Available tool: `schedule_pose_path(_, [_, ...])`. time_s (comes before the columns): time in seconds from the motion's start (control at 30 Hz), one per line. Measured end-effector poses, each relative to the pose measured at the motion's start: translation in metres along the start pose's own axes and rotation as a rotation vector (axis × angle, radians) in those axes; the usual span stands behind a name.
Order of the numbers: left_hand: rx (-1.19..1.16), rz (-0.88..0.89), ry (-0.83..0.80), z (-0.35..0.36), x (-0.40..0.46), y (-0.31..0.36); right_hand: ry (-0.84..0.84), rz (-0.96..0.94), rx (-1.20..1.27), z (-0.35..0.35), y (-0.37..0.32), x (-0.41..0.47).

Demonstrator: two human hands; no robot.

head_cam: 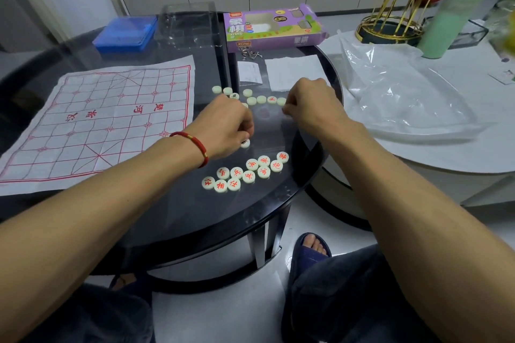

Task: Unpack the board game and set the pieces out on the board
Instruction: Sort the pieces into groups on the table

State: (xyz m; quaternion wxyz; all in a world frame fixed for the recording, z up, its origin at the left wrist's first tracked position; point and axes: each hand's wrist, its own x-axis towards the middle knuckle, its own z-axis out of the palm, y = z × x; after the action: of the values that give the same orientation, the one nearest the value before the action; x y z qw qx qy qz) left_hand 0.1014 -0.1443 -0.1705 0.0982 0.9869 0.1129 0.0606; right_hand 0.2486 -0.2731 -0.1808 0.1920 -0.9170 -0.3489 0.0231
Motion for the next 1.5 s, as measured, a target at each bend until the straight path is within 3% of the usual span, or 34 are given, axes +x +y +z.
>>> schedule_pose_path(0.13, [-0.113,-0.079,0.027,-0.004,0.003,-0.004,-0.233,0.087,0.35,-0.018,0.003,-0.01])
schedule_pose_path(0.2, [-0.162,-0.089,0.072,-0.005,0.004,-0.003,-0.295,0.08,0.398,-0.023,0.004,-0.015])
schedule_pose_path(0.5, [-0.183,-0.052,0.156,-0.007,0.004,0.004,-0.404,-0.136,0.141,-0.026,0.0,-0.022])
schedule_pose_path(0.77, [-0.241,-0.097,0.294,0.004,-0.001,-0.007,-0.368,-0.323,-0.037,-0.03,-0.004,-0.034])
schedule_pose_path(0.83, [-0.232,-0.102,0.284,0.006,0.004,-0.006,-0.315,-0.299,-0.017,-0.029,0.001,-0.03])
schedule_pose_path(0.97, [-0.212,-0.116,0.265,0.009,0.026,-0.002,-0.007,-0.116,0.0,-0.009,0.011,-0.007])
schedule_pose_path(1.23, [-0.037,-0.103,0.217,0.018,0.064,-0.001,0.064,-0.12,-0.227,0.018,-0.002,-0.003])
schedule_pose_path(1.37, [0.03,-0.097,0.154,0.019,0.067,0.001,0.067,-0.105,-0.138,0.014,-0.001,-0.002])
schedule_pose_path(1.5, [0.051,-0.095,0.151,0.018,0.063,0.003,0.031,0.101,0.191,0.005,0.009,0.004])
